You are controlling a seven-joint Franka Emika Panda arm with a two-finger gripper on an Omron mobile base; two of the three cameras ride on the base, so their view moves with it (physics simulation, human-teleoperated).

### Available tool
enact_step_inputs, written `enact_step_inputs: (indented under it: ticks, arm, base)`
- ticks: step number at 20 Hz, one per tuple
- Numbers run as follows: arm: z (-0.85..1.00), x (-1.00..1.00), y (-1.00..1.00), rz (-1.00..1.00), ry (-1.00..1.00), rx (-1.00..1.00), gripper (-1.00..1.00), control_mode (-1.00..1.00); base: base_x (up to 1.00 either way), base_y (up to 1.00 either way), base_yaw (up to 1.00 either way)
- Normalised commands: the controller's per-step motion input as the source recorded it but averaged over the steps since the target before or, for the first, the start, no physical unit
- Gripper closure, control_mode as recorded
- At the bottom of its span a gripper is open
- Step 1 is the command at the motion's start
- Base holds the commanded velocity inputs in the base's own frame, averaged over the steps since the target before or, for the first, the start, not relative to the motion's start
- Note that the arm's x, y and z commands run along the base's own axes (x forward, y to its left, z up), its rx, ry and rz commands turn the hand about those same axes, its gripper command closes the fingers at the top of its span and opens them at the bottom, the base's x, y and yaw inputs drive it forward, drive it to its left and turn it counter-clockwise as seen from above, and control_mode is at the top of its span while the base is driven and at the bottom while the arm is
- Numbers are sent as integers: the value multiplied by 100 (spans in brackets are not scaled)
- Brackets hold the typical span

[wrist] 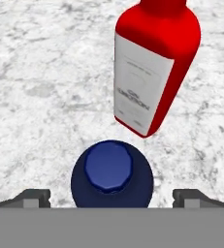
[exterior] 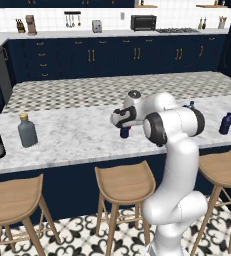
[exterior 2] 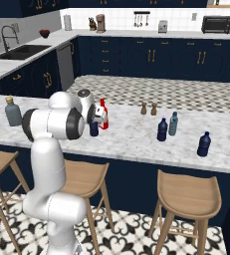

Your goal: Move the plastic bottles in the middle to the plastics group, and the glass bottles in the middle to the glass group.

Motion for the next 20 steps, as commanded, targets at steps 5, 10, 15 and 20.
enact_step_inputs:
  ticks: [5,10,15,20]
  arm:
    - [-20,10,0,0,1,0,-100,-100]
    - [-2,1,0,0,0,0,100,-100]
    - [0,0,0,0,0,0,100,-100]
    - [1,-57,0,0,-2,0,100,-100]
  base:
    - [0,0,0]
    - [0,0,0]
    - [0,0,0]
    - [0,0,0]
